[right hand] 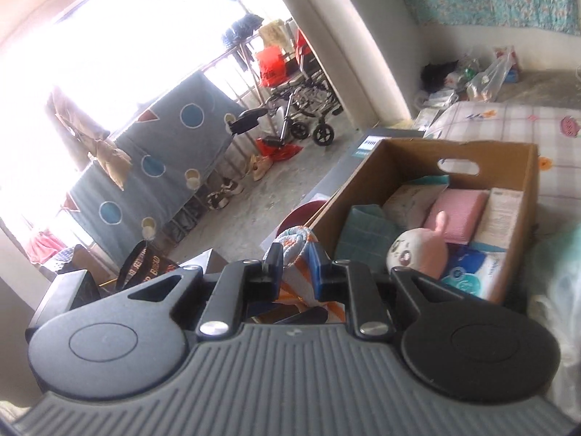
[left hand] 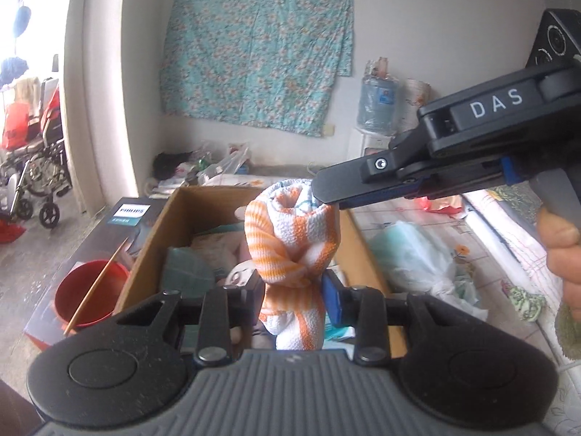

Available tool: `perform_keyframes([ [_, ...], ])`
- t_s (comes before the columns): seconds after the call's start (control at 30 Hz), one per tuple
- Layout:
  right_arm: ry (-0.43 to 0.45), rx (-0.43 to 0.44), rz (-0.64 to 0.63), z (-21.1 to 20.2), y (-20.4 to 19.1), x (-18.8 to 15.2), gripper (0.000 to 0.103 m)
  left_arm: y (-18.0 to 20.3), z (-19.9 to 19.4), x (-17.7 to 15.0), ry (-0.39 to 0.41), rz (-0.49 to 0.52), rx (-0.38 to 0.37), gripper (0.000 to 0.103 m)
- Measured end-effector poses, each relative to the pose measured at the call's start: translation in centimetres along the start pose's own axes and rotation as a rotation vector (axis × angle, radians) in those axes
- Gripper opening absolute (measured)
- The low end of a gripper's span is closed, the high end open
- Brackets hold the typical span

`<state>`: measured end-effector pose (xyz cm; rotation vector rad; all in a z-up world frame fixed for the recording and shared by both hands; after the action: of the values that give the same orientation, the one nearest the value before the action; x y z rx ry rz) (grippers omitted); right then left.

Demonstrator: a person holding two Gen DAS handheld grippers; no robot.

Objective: Organize soft objects
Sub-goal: 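Carry the striped bundle into the box with the right tool and open it, then close the right tool on the green scrunchie while the left tool grasps the gold tissue pack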

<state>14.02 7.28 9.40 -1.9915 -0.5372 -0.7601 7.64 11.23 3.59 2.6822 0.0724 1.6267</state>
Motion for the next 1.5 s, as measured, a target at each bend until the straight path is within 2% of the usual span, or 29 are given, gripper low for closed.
perform_keyframes([
  [0.2,-0.189,0.028,0.161,10.7,0.8,-1.6,0.017,-7.8,3.1,-2.7,-0.247,-0.035,0.030,0.034],
  [0.37,-0.298,-0.029,0.234,15.9,3.7,-4.6,0.017,-11.0,5.1,-5.9,-0.420,-0.018,0.050,0.034],
  [0.43,-0.345,-0.057,0.252,17.6,4.8,-5.9,0.017,-11.5,5.5,-6.6,-0.451,-0.011,0.064,0.034],
  [0.5,-0.389,-0.083,0.278,19.1,5.9,-7.3,0.017,-11.8,5.5,-6.8,-0.451,-0.004,0.058,0.045],
  [0.57,-0.419,-0.094,0.292,20.2,6.8,-8.2,0.017,-11.7,5.7,-6.9,-0.446,-0.007,0.047,0.050],
  [0.7,-0.456,-0.119,0.297,22.0,7.2,-9.4,0.017,-11.9,5.9,-7.3,-0.457,-0.023,0.035,0.050],
  [0.77,-0.437,-0.110,0.301,22.5,7.1,-9.2,0.017,-11.9,5.8,-7.4,-0.456,-0.039,0.029,0.050],
  [0.83,-0.394,-0.125,0.249,22.6,6.7,-8.1,0.017,-11.9,5.4,-7.4,-0.450,-0.051,0.022,0.051],
  [0.93,-0.325,-0.203,0.139,23.3,7.0,-6.4,0.018,-11.8,4.9,-7.3,-0.440,-0.079,0.009,0.057],
  [1.03,-0.310,-0.258,0.130,24.2,7.8,-6.1,0.022,-11.6,4.5,-7.4,-0.433,-0.132,-0.015,0.060],
  [1.23,-0.422,-0.168,0.176,26.2,7.2,-8.9,0.026,-10.7,3.8,-7.7,-0.411,-0.165,-0.040,0.061],
  [1.3,-0.415,-0.177,0.135,26.2,6.7,-8.9,0.028,-10.6,3.7,-7.8,-0.410,-0.171,-0.036,0.062],
  [1.37,-0.397,-0.166,0.163,25.8,6.6,-8.5,0.028,-10.5,3.5,-7.8,-0.403,-0.177,-0.026,0.063],
  [1.5,-0.319,-0.150,0.158,22.6,6.4,-6.8,0.032,-10.0,2.7,-7.2,-0.349,-0.162,-0.012,0.072],
])
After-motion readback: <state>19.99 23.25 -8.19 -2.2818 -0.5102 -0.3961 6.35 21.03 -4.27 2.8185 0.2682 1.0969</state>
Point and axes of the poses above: each gripper's, at about its wrist camera, not at the fingertips, and z roughly the way its jaws point, y to its right, x to its top, the point moved 8 cm from there along z, roughly the way its jaws point, and after that the axes turned 8 degrees about y, right-handed, at the moved point
